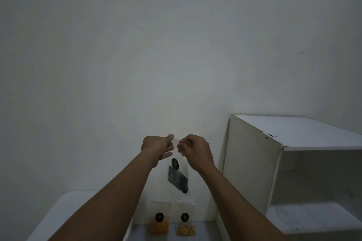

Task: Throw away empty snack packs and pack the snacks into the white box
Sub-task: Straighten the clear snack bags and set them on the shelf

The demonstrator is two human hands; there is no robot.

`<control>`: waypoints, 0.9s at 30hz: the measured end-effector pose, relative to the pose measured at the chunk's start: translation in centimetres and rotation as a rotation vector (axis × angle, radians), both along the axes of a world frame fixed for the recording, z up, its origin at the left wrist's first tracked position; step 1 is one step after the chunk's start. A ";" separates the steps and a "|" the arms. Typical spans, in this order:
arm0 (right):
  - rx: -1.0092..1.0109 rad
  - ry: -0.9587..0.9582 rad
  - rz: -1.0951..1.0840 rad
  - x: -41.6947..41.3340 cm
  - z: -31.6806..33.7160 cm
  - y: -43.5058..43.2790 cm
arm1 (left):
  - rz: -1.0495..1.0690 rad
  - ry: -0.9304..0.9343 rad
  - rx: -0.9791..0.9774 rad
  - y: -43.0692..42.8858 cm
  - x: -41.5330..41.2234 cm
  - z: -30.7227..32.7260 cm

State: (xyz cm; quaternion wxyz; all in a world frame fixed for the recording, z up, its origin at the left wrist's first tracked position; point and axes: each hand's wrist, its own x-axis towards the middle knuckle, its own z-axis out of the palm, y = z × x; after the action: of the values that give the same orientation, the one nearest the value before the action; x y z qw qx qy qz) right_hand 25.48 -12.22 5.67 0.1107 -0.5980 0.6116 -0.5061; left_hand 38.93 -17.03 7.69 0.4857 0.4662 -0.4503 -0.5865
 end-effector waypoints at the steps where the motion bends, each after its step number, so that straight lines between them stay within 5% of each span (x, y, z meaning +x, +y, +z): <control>1: 0.001 -0.005 0.007 -0.1 -0.1 0.0 | -0.009 0.030 0.018 0.1 0.1 0.1; 12: 0.079 -0.103 0.119 0.5 -0.4 0.2 | -0.016 0.115 0.073 -0.3 0.9 0.1; 18: 0.208 -0.399 0.249 0.1 0.7 0.7 | -0.133 0.058 0.004 -0.1 1.4 -0.1; 27: 0.301 -0.498 0.311 -0.3 0.1 0.9 | -0.217 0.072 0.100 -0.2 2.3 -1.2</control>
State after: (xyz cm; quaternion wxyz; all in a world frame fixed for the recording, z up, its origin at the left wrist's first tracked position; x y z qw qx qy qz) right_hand 25.15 -11.33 5.77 0.4198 -0.5191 0.5350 -0.5178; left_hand 41.23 -17.24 6.49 0.4113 0.4174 -0.4505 -0.6735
